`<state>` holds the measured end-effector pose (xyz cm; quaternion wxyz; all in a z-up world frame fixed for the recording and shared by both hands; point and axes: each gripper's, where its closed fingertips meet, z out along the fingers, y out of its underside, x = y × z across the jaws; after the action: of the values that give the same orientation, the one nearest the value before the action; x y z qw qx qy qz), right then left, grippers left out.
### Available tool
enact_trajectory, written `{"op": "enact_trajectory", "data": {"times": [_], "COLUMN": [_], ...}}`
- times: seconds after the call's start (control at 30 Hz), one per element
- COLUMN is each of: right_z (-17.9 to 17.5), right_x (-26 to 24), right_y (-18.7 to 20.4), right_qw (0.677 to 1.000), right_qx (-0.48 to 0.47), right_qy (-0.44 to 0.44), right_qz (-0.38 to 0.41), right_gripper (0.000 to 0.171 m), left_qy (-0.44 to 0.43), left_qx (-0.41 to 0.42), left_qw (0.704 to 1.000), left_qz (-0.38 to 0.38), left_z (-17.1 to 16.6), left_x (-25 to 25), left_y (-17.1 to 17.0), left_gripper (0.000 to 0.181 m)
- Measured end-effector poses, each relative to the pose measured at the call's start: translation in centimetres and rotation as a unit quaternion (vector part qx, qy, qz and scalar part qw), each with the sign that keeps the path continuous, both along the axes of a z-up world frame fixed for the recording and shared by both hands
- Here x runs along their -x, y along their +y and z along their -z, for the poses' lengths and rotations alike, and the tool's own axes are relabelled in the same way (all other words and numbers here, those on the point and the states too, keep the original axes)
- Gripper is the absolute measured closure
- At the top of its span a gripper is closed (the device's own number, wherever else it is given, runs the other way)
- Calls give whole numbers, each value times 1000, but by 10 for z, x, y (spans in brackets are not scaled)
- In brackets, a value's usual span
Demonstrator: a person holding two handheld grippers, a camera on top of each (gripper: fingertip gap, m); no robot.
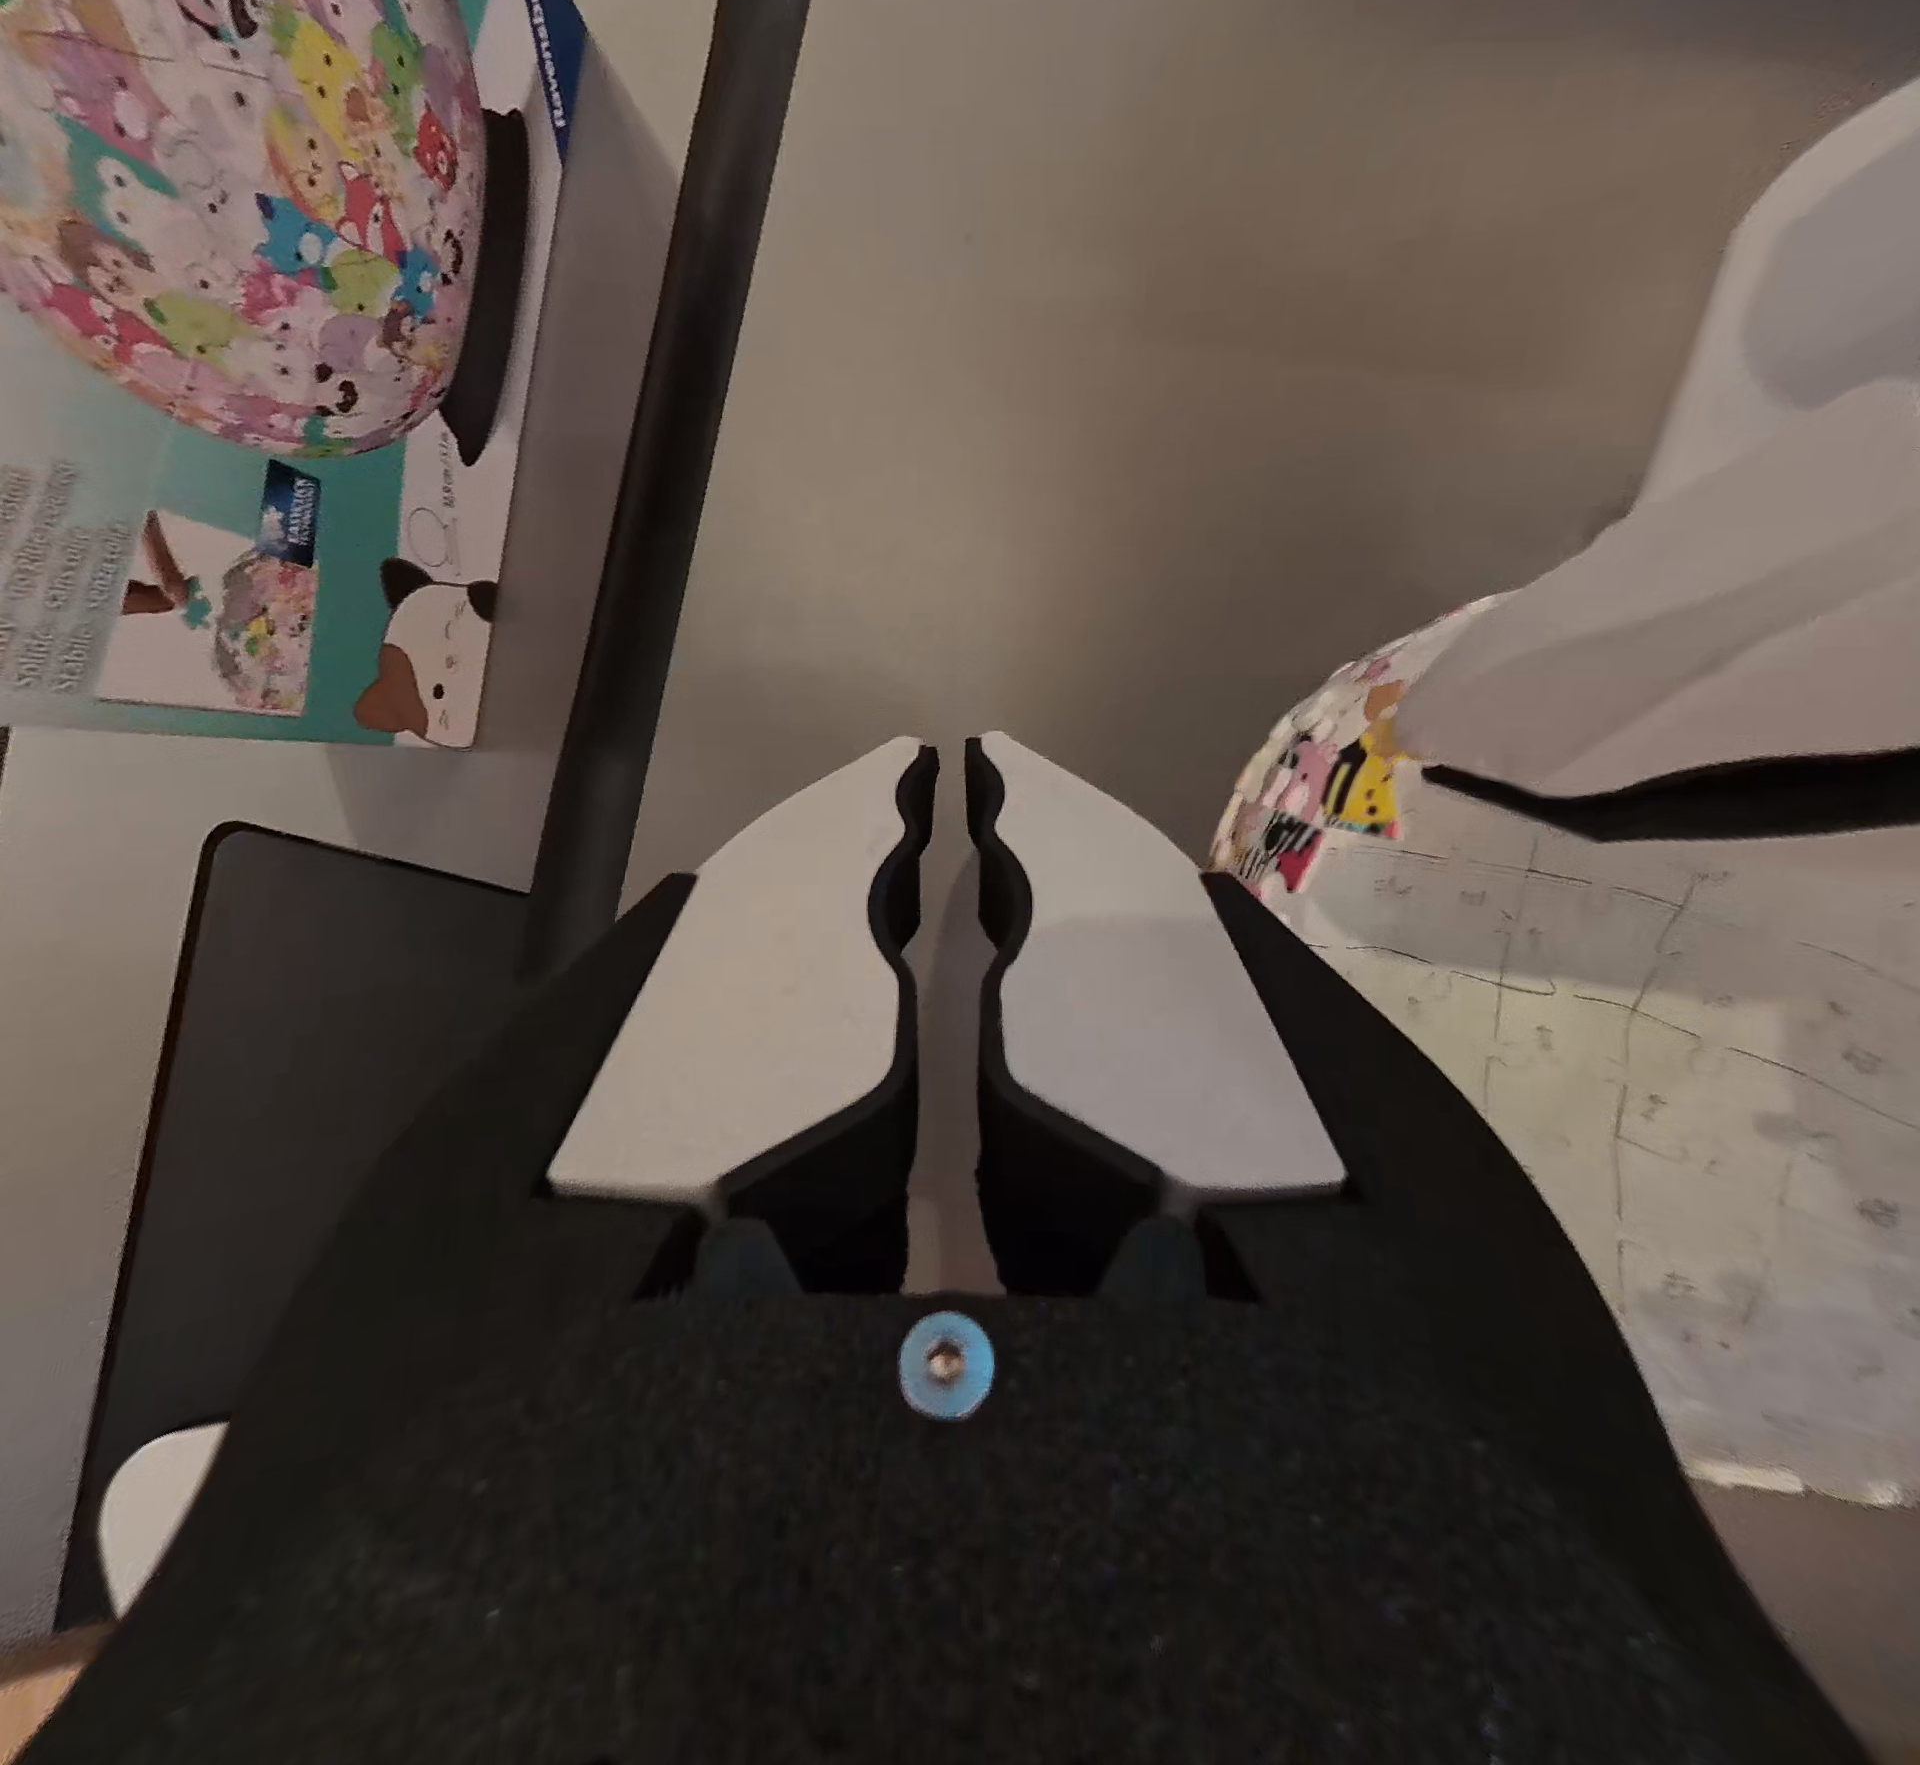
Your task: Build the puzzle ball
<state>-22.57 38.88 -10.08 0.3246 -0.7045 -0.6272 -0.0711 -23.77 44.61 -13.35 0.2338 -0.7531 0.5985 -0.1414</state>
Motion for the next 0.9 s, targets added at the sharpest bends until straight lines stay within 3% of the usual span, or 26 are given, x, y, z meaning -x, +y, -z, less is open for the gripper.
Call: {"op": "enact_trajectory", "data": {"times": [0.9], "right_z": [4], "right_x": [-6], "right_y": [2], "right_qw": [995], "right_qx": [23], "right_qy": [-68], "right_qz": [65], "right_gripper": [169], "left_qy": [-14], "left_qx": [16], "left_qw": [999], "left_qz": [37], "left_z": [2], "left_x": [-7], "left_y": [-7], "left_gripper": [177]}}
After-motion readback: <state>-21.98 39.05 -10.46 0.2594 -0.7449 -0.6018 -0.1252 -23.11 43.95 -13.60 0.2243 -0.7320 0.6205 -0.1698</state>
